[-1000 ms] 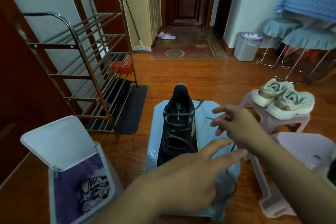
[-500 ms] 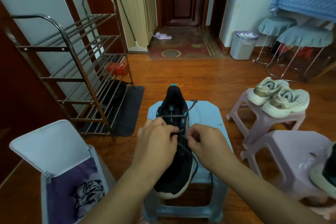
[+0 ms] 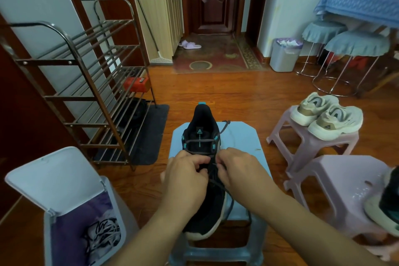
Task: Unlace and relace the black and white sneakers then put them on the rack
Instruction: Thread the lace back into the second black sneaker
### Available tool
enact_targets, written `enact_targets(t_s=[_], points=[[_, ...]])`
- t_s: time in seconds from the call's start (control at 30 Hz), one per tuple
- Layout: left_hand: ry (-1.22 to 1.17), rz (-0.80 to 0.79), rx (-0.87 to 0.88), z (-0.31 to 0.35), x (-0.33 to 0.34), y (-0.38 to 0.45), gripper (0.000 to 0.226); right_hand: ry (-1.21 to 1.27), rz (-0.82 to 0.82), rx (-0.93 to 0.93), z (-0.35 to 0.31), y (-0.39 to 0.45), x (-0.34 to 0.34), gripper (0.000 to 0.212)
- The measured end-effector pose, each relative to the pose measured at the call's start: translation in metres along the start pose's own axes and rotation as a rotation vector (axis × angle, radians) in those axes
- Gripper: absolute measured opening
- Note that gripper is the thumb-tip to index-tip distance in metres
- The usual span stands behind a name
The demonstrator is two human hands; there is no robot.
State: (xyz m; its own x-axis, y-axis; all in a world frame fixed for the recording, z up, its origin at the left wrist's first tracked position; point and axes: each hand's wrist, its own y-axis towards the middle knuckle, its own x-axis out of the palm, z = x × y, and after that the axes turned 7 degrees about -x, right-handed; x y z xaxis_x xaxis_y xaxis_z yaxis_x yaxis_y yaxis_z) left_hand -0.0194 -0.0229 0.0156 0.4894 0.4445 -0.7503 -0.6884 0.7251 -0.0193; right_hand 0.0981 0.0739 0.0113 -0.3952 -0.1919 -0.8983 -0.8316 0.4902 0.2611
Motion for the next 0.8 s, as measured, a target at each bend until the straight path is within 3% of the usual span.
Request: enact_targets(t_s=[0.13,0.27,0.37,0.47,0.5,0.57,0.6,0.8], points=[[-0.153,-0.037,-0.012,-0.001,0.0,0.008,0.046,0.039,-0.023,0.042,-0.005,0.001,0.0,0.011],[0.012,0.058,0.094,-0.002,0.0,0.012,0.023,0.683,-0.095,0.469,0.004,0.008,-0.001,0.016],[0.234,0.135,0.227,-0.006,0.004,0.009,0.022,0.934,-0.142,0.593,0.007,0.01,-0.007,0.013],[0.214,0.159,0.253,-0.008,0.005,0.011,0.019,0.652,-0.026,0.519,-0.001,0.009,-0.004,0.007],[0.178,0.153,0.254,-0.009,0.005,0.011,0.016,0.433,0.026,0.397,-0.005,0.007,-0.002,0.004],[0.14,0.131,0.266,-0.009,0.004,0.011,0.012,-0.005,0.054,0.06,-0.011,0.0,0.002,0.021],[0.118,0.116,0.256,-0.008,0.003,0.01,0.011,-0.1,0.029,-0.061,-0.011,-0.001,0.003,0.03],[-0.146,0.097,0.044,-0.012,-0.043,0.008,0.015,-0.054,-0.068,-0.145,0.007,0.002,-0.003,0.04]])
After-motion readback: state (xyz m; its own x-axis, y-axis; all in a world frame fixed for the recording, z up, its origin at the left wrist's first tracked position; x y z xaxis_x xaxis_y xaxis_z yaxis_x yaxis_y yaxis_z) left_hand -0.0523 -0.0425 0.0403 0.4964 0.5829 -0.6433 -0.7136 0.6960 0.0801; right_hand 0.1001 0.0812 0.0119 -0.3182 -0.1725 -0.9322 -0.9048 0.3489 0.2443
